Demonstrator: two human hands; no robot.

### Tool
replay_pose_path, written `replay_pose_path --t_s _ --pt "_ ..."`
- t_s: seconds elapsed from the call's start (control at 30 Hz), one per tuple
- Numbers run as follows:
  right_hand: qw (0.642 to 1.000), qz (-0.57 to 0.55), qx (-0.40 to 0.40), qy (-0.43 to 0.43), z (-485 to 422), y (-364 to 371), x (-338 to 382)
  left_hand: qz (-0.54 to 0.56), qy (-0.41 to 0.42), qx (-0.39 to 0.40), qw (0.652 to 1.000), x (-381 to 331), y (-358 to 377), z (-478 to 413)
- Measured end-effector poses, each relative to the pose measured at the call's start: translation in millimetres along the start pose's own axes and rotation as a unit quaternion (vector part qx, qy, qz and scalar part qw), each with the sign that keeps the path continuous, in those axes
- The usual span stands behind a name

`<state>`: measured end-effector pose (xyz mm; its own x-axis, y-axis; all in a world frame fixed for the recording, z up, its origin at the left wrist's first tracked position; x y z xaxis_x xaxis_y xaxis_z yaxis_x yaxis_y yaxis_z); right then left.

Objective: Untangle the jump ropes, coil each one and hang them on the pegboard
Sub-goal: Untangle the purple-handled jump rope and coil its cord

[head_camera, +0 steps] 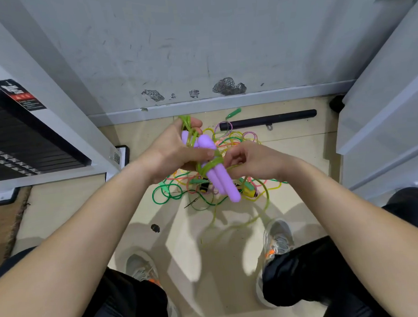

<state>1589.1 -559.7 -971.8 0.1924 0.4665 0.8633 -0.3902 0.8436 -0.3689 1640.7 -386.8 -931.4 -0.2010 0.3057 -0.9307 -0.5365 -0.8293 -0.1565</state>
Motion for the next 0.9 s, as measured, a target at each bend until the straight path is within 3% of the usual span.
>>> replay_pose_path --t_s 0.13,0.23,0.3,0.37,0.47,0.57,0.63,0.73,0.8,0.9 --pt "0.992 0.120 -0.034 0.031 -0.4 -0.6 5.5 -0.213 0.119 -0.056 0.968 2.0 2.8 -10.0" --pt "0.987 0.113 -0.081 0.079 -1.3 3.1 7.2 -0.286 0.192 -0.088 0.935 6.8 8.2 -14.2" --pt "0.985 -0.014 -0.130 0.115 0.2 11.3 9.6 -0.299 0.228 -0.121 0.919 10.1 10.0 -16.0" --pt "0.950 -0.215 -0.183 0.135 2.8 26.1 13.9 -0.302 0.258 -0.171 0.901 12.2 12.0 -15.3" --pt "0.886 -0.376 -0.248 0.110 5.6 46.7 18.7 -0.205 0.256 -0.279 0.902 11.4 13.2 -11.2" --pt "0.898 -0.329 -0.285 0.066 6.3 71.1 21.3 -0.080 0.216 -0.354 0.906 13.7 6.4 -13.4" --pt "0.909 -0.281 -0.308 0.021 3.8 88.3 18.9 0.007 0.168 -0.364 0.916 17.7 1.4 -17.2" --pt "0.920 -0.237 -0.309 -0.038 -0.5 101.1 10.1 0.219 0.041 -0.319 0.921 26.8 1.2 -18.9" --pt "0.925 -0.272 -0.265 -0.022 -3.2 98.8 2.9 0.329 -0.017 -0.249 0.910 26.4 6.6 -16.7" --pt "0.939 -0.291 -0.179 -0.028 -2.5 80.5 2.5 0.367 -0.058 -0.173 0.912 22.8 5.6 -10.6"
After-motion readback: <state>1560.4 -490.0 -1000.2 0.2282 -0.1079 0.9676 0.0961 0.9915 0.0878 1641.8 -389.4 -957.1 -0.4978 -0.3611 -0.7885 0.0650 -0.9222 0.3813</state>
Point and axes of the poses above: each hand's wrist, its own z-axis away from the middle knuckle, its own y-axis out of the palm, x = y × z, the point moved 4 cm from there along -z, towards the middle knuckle, and after that the axes turned 1 degree about -y, right-handed, at the moved point
